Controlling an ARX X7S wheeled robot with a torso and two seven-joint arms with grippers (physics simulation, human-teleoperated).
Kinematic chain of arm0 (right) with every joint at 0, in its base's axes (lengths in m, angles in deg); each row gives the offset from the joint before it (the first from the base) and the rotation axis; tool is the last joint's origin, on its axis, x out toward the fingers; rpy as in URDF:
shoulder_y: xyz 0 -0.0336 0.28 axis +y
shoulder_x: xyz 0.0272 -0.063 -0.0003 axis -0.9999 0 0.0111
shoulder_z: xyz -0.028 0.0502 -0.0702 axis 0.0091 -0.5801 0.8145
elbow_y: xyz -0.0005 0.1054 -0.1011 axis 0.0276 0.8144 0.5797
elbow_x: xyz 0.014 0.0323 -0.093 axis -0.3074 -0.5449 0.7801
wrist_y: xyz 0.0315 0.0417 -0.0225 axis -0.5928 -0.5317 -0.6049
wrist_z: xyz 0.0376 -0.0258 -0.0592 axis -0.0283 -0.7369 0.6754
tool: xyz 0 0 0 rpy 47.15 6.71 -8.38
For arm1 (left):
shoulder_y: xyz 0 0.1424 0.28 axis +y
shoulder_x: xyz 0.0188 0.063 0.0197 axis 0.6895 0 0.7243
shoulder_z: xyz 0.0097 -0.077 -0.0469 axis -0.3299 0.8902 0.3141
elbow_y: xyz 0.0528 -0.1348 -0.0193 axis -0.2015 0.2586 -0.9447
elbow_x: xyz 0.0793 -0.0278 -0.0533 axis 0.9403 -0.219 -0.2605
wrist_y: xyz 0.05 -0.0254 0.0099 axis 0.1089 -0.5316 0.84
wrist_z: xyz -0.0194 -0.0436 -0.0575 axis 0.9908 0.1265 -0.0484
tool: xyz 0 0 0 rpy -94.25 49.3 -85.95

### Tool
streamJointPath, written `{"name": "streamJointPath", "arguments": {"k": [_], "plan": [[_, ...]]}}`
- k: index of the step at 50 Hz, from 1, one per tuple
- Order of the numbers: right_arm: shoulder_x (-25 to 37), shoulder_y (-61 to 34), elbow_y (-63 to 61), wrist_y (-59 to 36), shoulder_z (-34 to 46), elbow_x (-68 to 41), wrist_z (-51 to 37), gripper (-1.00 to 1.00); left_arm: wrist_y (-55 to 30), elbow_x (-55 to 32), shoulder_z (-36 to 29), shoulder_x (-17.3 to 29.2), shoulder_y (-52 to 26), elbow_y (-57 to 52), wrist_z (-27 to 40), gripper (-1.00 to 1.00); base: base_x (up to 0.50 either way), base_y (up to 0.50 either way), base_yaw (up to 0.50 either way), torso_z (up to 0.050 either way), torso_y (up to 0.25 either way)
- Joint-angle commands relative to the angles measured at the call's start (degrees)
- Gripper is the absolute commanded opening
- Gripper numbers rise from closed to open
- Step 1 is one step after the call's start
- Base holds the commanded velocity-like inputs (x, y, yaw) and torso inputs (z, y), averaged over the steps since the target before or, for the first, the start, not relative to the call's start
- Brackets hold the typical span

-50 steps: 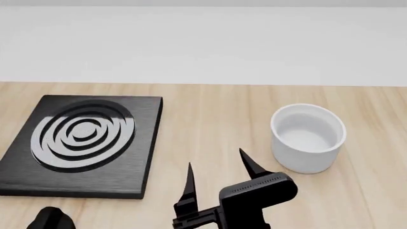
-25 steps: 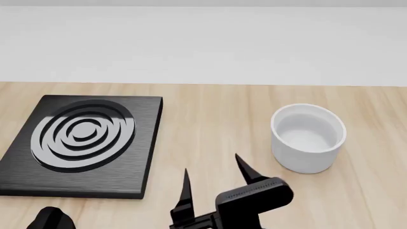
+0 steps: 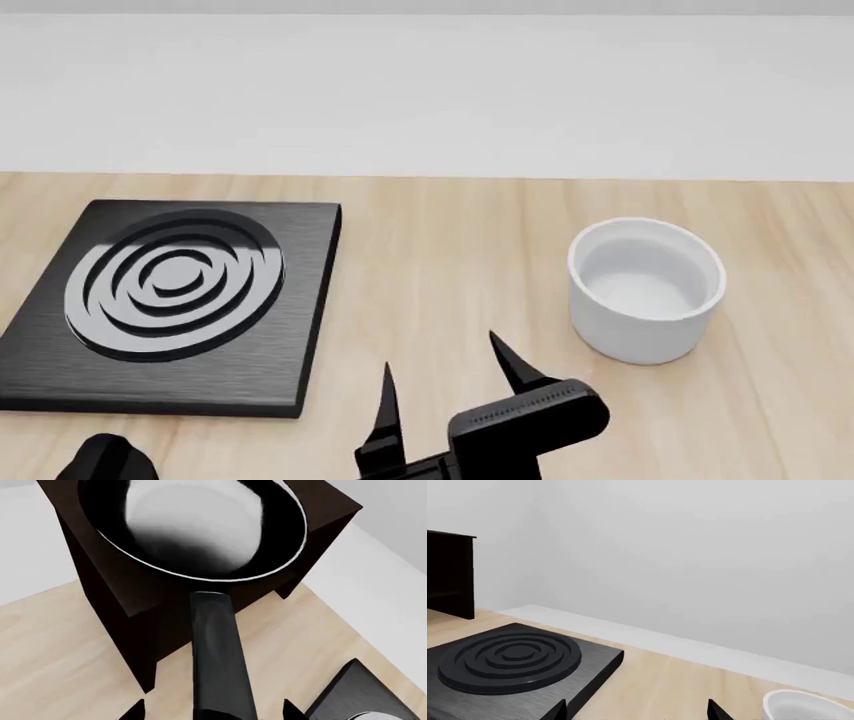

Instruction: Put the frying pan on the cabinet shelf.

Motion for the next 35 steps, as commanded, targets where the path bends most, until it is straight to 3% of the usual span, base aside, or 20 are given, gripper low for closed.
{"name": "streamJointPath", "arguments": {"k": [1, 21, 35], "plan": [[-0.28, 0.24, 0.00, 0.07, -0.29, 0.41, 0.35, 1.00, 0.38, -1.46, 2.76, 0.63, 2.78, -2.84, 1.18, 1.00, 0.00, 0.00, 0.00, 0.000, 0.000], [0.10, 0.29, -0.49, -0.04, 0.32, 0.03, 0.07, 1.00, -1.62, -2.04, 2.88, 0.90, 0.87, -5.15, 1.96, 1.00, 0.00, 0.00, 0.00, 0.000, 0.000], [0.27, 0.24, -0.41, 0.01, 0.81, -0.18, -0.01, 1.00, -2.05, 2.90, -2.26, -1.25, -7.34, -1.23, -3.20, 1.00, 0.00, 0.00, 0.00, 0.000, 0.000]]}}
